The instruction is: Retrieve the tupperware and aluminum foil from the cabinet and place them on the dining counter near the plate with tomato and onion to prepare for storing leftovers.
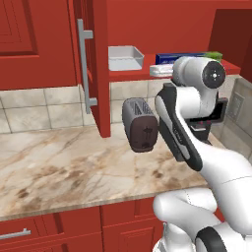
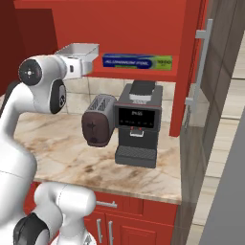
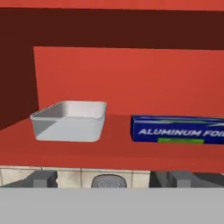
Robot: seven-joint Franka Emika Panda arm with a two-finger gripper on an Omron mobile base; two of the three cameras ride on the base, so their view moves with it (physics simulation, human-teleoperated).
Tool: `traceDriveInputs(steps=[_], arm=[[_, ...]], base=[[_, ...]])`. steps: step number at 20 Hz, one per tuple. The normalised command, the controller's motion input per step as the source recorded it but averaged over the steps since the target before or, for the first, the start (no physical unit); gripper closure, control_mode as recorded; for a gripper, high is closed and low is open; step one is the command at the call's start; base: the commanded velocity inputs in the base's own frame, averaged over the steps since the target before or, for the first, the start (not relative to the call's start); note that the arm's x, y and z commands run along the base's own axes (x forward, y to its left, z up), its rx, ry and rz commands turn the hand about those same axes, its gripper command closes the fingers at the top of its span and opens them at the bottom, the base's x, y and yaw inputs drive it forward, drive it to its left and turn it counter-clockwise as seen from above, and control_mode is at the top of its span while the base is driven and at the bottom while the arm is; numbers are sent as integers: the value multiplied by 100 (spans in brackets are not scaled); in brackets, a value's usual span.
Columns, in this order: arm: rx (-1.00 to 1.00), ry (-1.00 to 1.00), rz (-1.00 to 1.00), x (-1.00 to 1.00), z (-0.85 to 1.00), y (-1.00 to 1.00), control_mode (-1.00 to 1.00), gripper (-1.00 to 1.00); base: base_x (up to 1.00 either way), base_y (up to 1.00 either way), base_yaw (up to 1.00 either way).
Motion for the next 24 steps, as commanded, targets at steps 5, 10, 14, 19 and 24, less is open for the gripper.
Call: traceDriveInputs(steps=[5, 10, 14, 19, 24], arm=[[1, 0, -3, 36, 26, 12, -100, -100], [5, 2, -4, 42, 7, 0, -100, -100], [5, 4, 0, 38, 0, 0, -100, -100], [3, 5, 0, 39, 0, 3, -100, -100], [0, 4, 0, 46, 0, 15, -100, -100]], base=[[0, 0, 0], [0, 0, 0], [0, 0, 0], [0, 0, 0], [0, 0, 0]])
